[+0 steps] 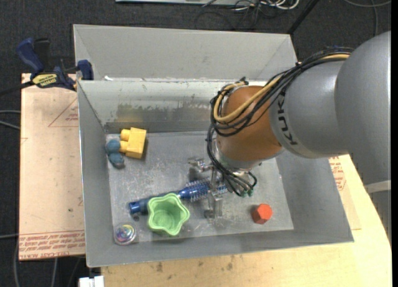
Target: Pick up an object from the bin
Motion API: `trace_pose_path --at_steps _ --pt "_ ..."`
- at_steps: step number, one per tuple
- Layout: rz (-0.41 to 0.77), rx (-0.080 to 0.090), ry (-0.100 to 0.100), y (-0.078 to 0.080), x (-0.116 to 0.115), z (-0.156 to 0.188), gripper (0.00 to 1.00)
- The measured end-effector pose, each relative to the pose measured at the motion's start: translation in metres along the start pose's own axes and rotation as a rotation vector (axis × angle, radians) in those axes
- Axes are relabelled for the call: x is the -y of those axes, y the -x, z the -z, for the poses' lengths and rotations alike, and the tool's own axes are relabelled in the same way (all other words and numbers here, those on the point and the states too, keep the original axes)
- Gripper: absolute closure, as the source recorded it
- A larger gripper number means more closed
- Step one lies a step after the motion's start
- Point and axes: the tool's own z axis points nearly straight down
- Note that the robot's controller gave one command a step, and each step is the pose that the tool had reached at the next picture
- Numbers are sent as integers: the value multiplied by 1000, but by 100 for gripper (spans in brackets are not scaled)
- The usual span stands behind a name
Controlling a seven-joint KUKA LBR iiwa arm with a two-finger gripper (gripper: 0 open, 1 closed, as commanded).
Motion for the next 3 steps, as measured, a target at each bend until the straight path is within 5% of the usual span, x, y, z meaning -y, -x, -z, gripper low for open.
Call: trace_pose_path --at_steps 1,2,3 --pt "-2 1 1 0 0 0 0" --pt "-2 1 2 1 0 0 100" --pt "-4 4 -1 1 -1 15 100"
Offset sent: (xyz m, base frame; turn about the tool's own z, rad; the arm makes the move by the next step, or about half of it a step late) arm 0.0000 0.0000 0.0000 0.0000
